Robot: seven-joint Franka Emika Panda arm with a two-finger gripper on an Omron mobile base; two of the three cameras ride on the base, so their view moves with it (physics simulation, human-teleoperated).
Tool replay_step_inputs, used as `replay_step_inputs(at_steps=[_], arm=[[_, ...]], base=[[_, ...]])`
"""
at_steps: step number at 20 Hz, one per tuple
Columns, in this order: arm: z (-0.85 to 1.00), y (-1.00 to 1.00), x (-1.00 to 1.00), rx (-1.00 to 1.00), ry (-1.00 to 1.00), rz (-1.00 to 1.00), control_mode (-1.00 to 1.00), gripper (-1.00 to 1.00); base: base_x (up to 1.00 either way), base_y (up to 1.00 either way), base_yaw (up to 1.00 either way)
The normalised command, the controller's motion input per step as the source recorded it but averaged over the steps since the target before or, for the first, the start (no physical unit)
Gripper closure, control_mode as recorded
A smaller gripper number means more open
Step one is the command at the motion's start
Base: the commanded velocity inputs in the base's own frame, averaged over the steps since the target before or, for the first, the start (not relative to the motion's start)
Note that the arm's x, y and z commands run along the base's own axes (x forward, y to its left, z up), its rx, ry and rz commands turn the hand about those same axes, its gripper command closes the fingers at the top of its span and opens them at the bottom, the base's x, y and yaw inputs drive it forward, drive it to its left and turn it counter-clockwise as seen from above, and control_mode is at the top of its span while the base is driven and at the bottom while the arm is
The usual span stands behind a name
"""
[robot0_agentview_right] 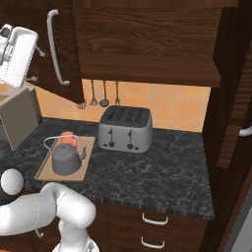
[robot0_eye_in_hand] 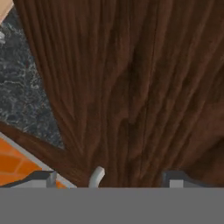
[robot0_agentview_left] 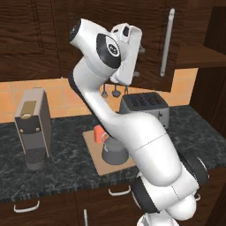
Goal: Pick the kettle from the counter and place it on the tray. Then pick the mug from the cabinet and place it on the tray. Then close the cabinet doors.
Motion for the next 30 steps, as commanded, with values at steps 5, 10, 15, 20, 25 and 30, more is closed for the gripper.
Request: replay_step_inputs(at_steps=[5, 10, 15, 20, 25, 30], arm=[[0.00, -0.61, 0.89, 0.14, -0.04, 0.35, -1.00, -1.00], [0.00, -0.58, 0.81, 0.13, -0.12, 0.35, -1.00, -1.00], [-0.03, -0.50, 0.88, 0.12, -0.09, 0.35, -1.00, -1.00], [-0.22, -0.39, 0.90, 0.10, -0.07, 0.34, -1.00, -1.00], [-0.31, -0.37, 0.81, 0.08, -0.02, 0.31, -1.00, -1.00], [-0.06, -0.42, -0.66, 0.05, -0.11, 0.10, -1.00, -1.00]], base=[[0.00, 0.00, 0.00], [0.00, 0.00, 0.00], [0.00, 0.00, 0.00], [0.00, 0.00, 0.00], [0.00, 0.00, 0.00], [0.00, 0.00, 0.00]])
